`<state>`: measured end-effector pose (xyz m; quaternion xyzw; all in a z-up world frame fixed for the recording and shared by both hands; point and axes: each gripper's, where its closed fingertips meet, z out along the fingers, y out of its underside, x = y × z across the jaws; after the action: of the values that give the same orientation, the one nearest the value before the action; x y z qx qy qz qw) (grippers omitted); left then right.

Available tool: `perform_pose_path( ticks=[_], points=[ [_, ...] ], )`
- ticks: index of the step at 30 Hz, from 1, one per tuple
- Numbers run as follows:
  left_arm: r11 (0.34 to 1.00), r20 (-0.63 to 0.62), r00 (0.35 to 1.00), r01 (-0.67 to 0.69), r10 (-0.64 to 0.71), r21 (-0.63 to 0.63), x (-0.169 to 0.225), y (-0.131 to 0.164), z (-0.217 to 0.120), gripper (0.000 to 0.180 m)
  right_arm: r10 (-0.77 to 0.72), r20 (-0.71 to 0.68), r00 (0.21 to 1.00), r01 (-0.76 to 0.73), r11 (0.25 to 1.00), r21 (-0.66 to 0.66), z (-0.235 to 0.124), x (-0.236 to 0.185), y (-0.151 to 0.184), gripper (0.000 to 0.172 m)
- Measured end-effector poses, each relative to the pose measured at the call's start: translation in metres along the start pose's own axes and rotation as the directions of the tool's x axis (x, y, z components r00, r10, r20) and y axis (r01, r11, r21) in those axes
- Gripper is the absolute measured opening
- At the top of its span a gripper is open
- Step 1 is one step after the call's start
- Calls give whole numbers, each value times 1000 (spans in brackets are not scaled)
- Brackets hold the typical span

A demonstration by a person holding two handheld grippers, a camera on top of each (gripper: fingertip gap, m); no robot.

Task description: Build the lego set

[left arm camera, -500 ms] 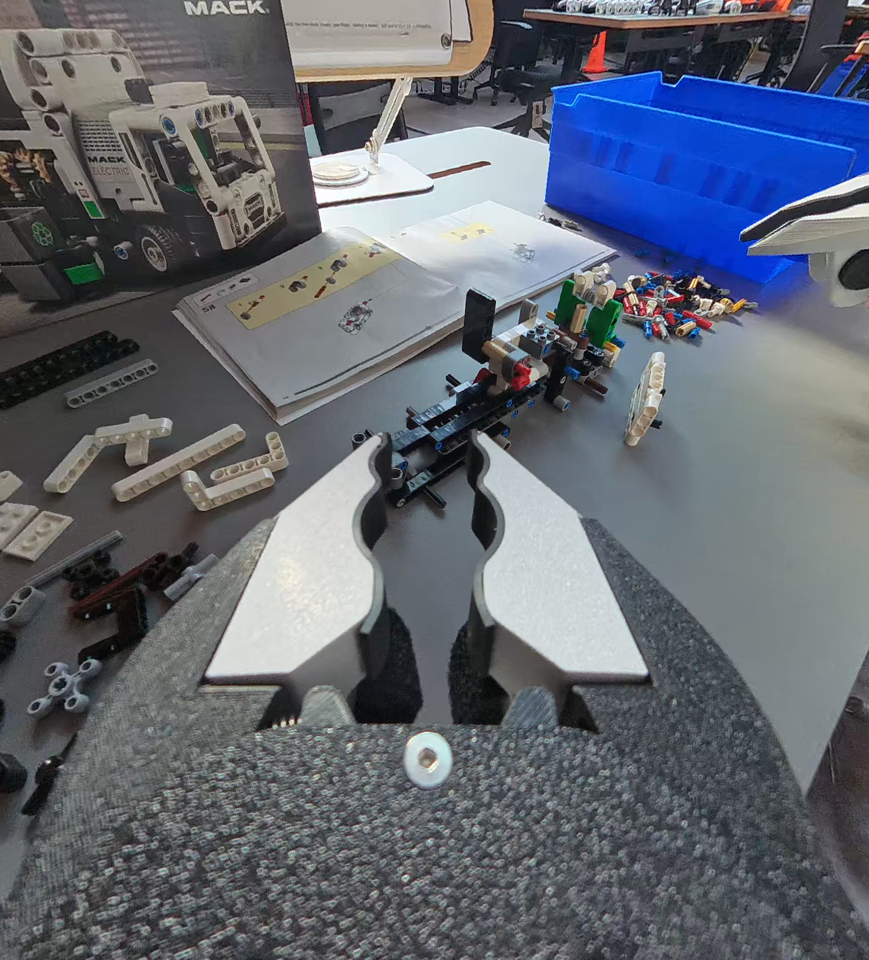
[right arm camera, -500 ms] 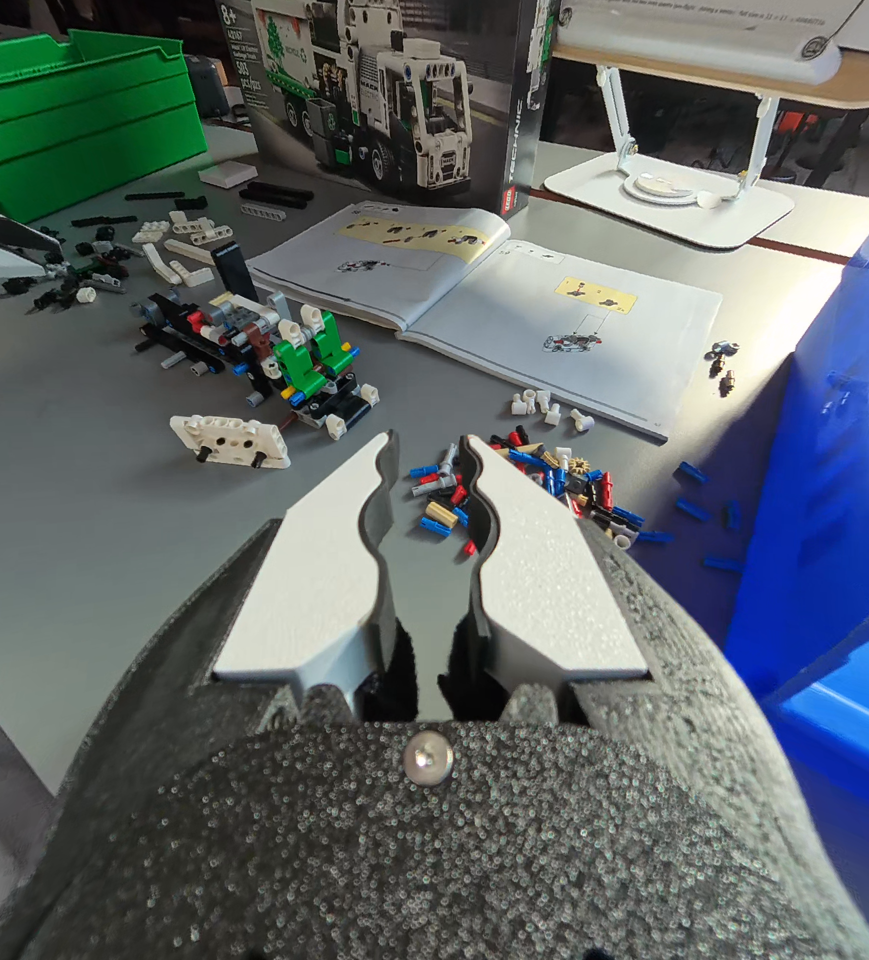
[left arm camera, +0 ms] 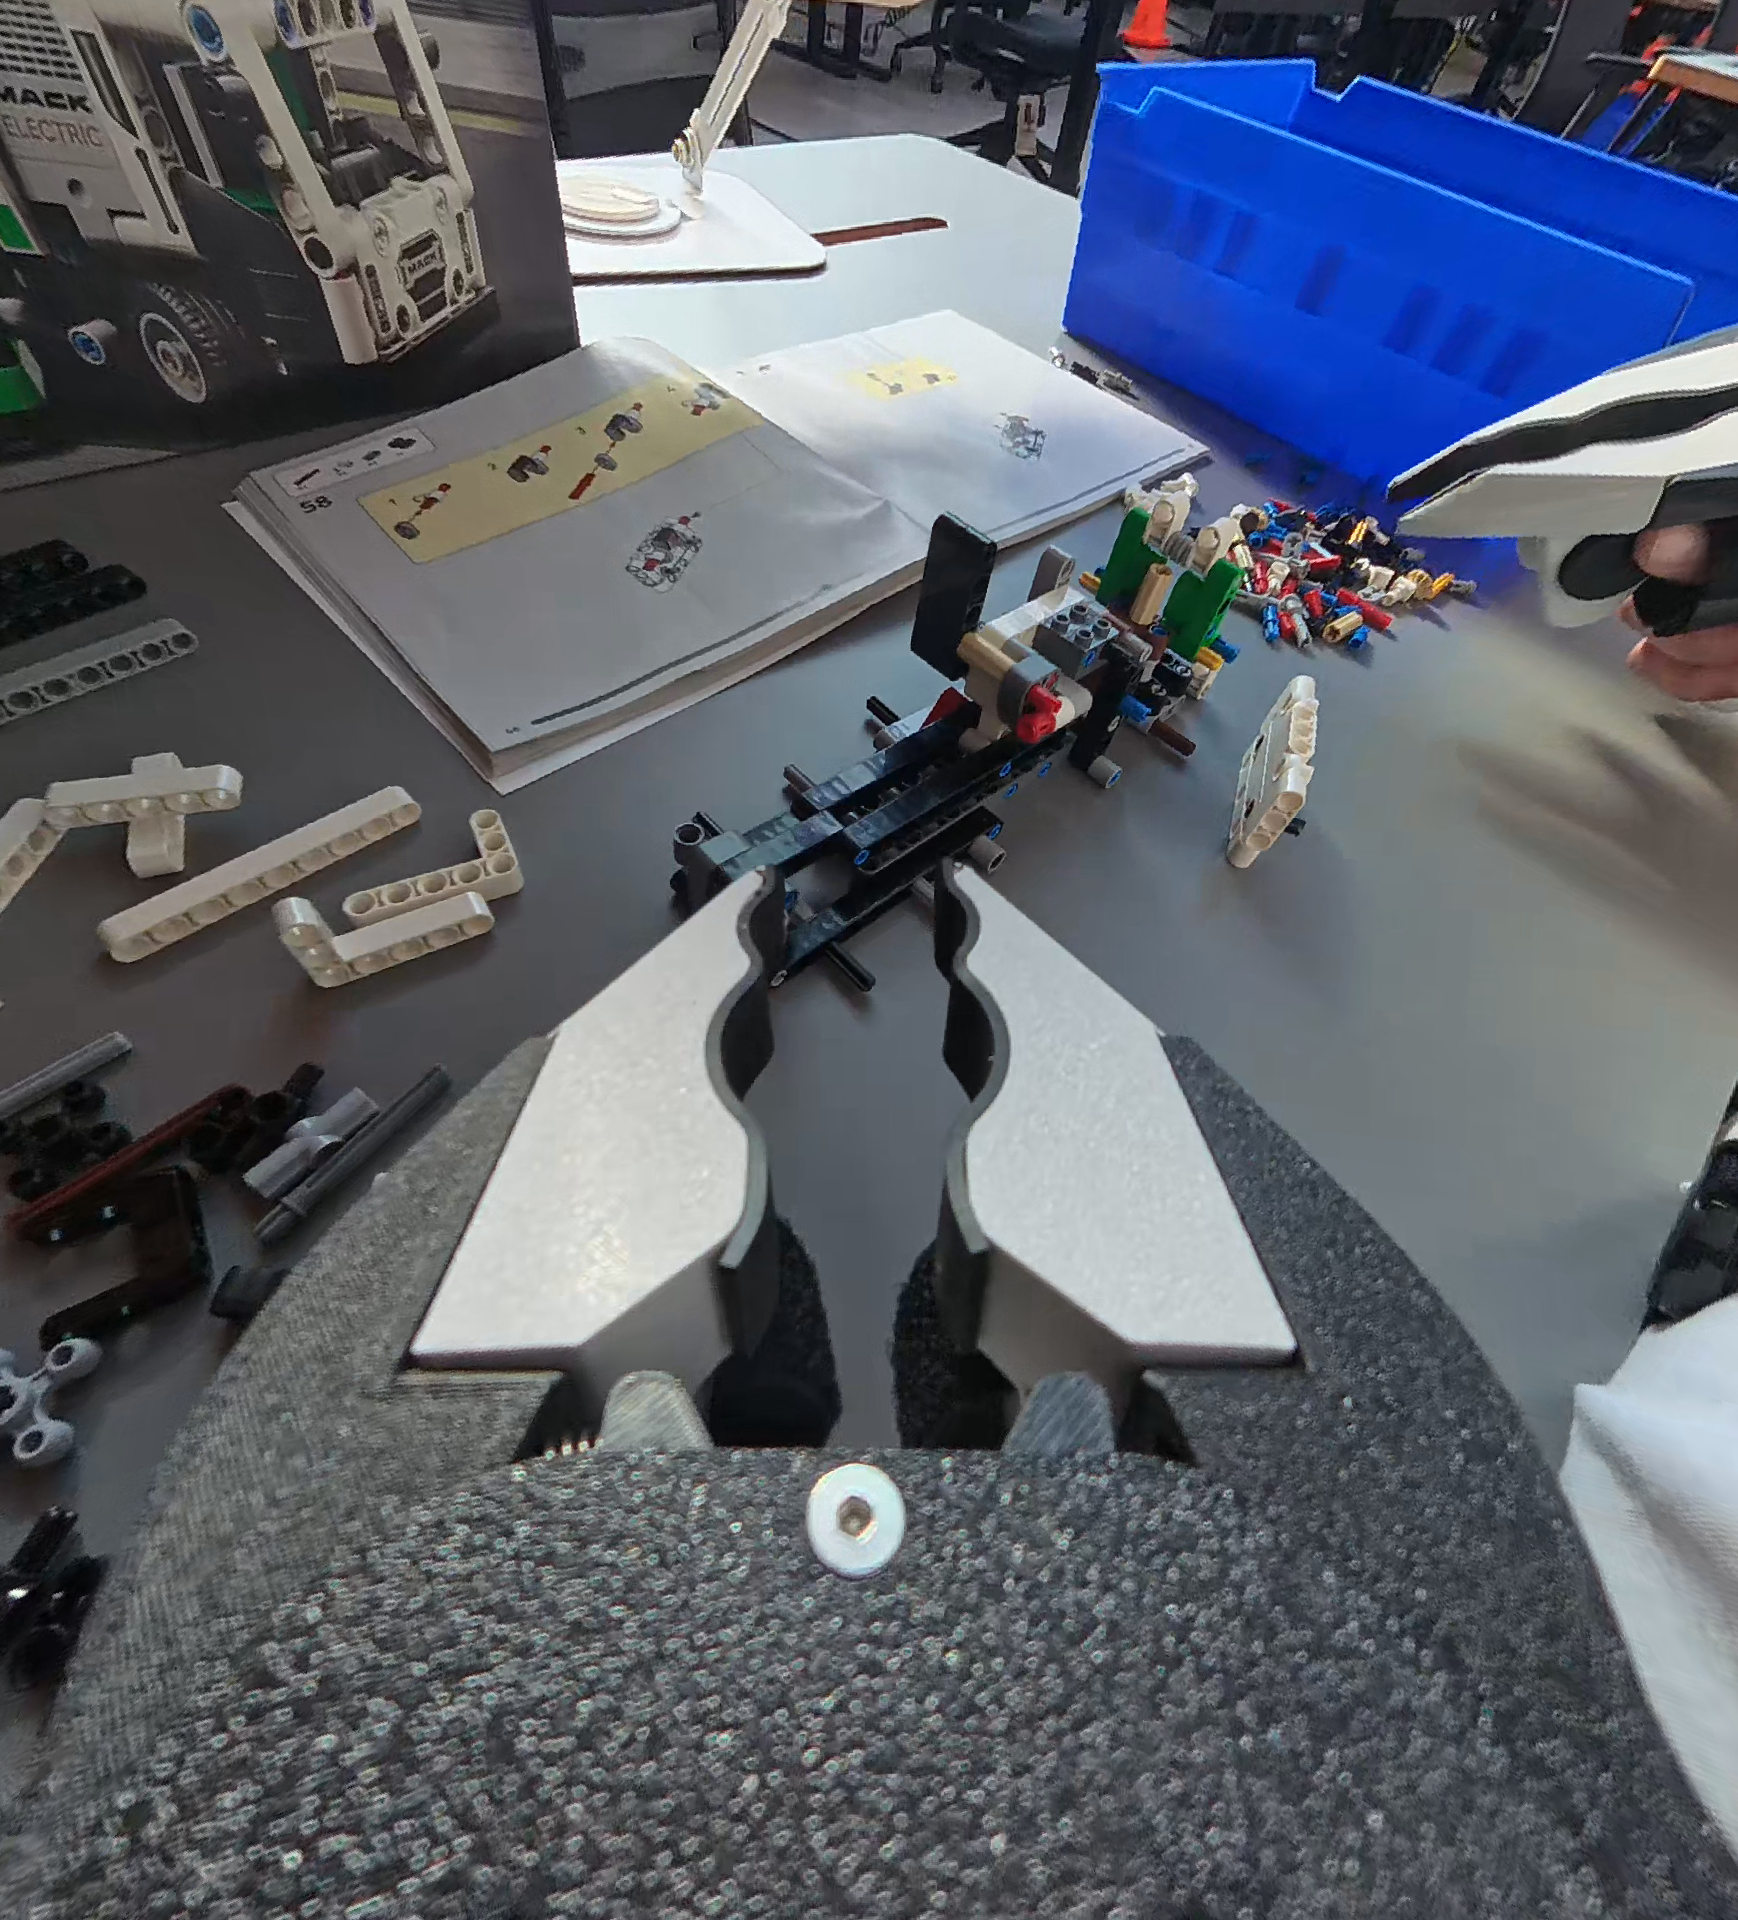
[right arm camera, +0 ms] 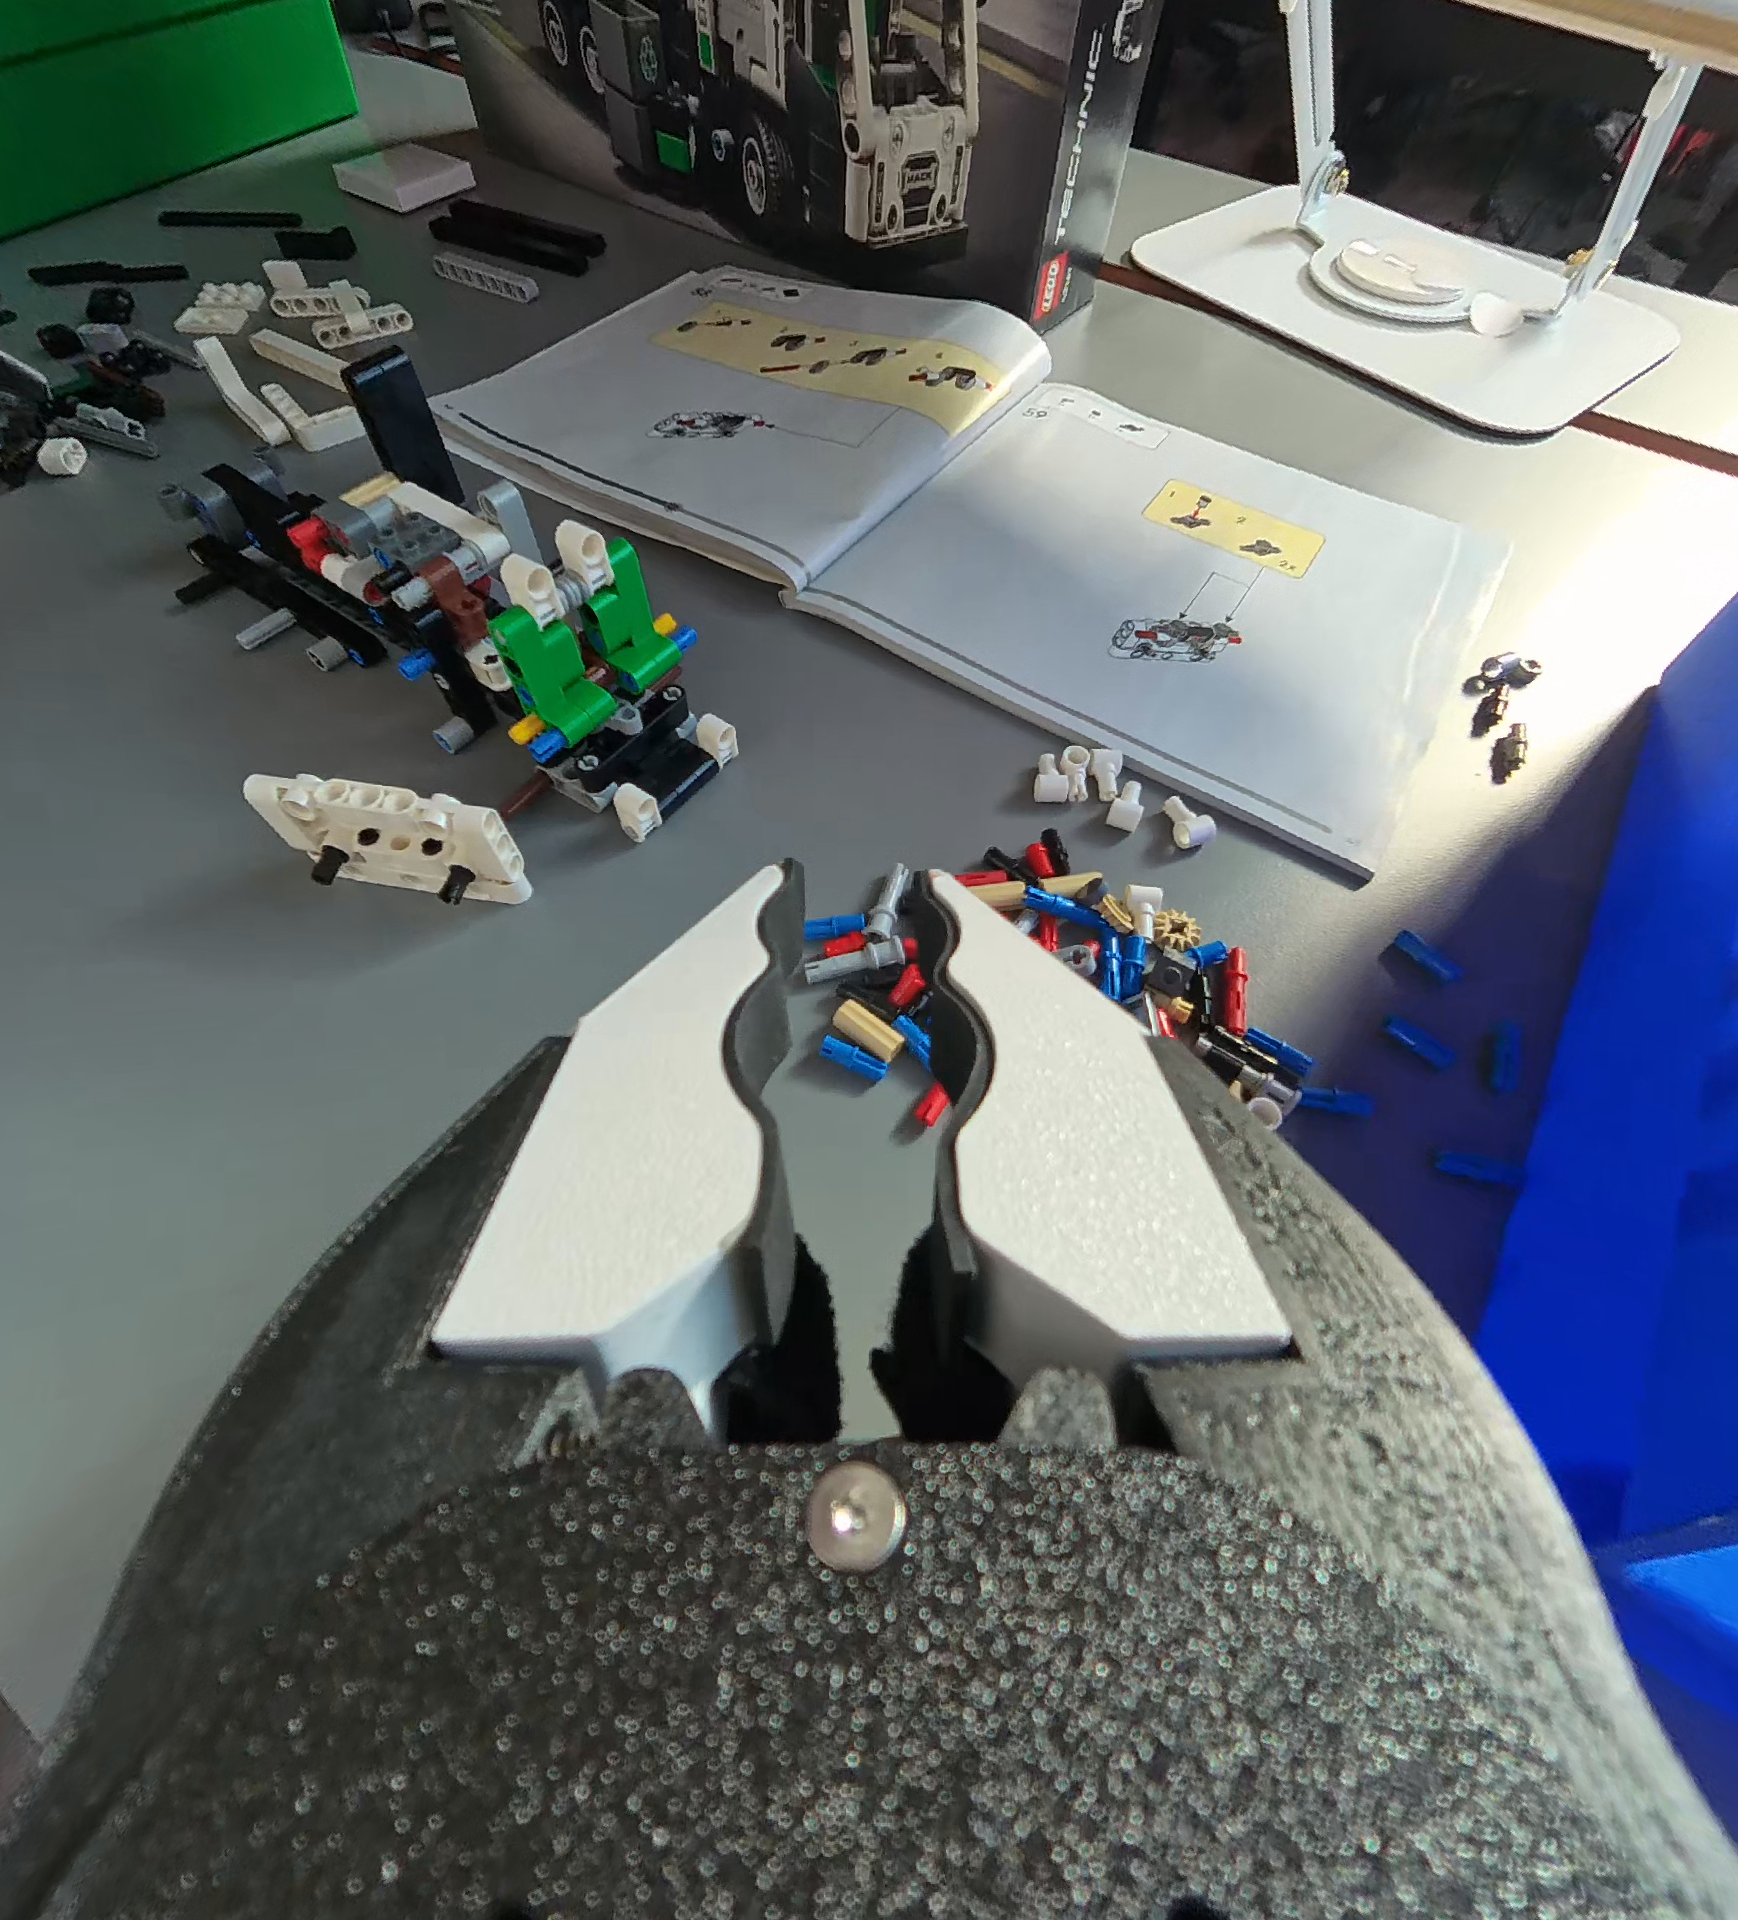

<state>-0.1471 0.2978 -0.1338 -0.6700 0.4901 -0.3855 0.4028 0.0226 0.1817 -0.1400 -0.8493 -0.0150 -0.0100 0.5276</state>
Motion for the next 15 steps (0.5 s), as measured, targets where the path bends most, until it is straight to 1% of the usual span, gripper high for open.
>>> perform_pose_path(
  ticks=[4,7,9,12,15],
  points=[
    [998,10,999,-34,35,-47,2,6,5,26,38,-24,999,-39,998,-39,-12,6,9,19],
    [998,11,999,-29,30,-52,2,7,5,26,64,-57,996,-70,991,-114,-30,8,25,19],
    [998,9,1000,-23,23,-59,1,8,6,26,54,-107,993,-71,984,-165,-39,11,38,19],
    [997,1,1000,-25,25,-72,2,9,7,26,33,-158,987,-66,976,-209,-42,14,52,19],
    [996,-2,1000,-29,29,-86,3,11,9,26,32,-190,981,-72,976,-206,-36,19,52,19]
  ],
)
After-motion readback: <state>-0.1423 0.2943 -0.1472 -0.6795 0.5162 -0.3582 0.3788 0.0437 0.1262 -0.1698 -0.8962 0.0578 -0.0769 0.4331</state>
